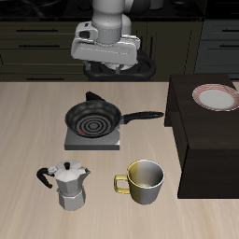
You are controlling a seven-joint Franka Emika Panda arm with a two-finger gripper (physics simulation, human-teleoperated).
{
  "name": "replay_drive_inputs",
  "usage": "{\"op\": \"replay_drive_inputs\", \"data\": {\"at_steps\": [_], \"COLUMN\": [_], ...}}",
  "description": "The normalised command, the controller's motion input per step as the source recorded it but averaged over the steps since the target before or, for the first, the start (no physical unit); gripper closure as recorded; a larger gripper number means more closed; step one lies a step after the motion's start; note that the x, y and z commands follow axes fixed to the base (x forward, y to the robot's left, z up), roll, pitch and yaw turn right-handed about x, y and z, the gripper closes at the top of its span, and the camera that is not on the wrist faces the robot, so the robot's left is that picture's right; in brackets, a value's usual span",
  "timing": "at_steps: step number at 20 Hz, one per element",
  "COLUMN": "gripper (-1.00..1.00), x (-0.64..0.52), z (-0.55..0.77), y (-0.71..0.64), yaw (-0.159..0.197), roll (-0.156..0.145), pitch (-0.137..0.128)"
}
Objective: Place the mug on the plate
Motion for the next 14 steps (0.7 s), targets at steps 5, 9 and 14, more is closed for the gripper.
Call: {"op": "replay_drive_inputs", "data": {"at_steps": [5,9,14], "gripper": [-1.0,-1.0,-1.0], "x": [0.51,0.42,0.32], "z": [0.05,0.15,0.03], "y": [-0.15,-0.13,0.1], "yaw": [-0.075,-0.046,0.021], "roll": [0.013,-0.022,0.038], "pitch": [0.009,-0.021,-0.008]}}
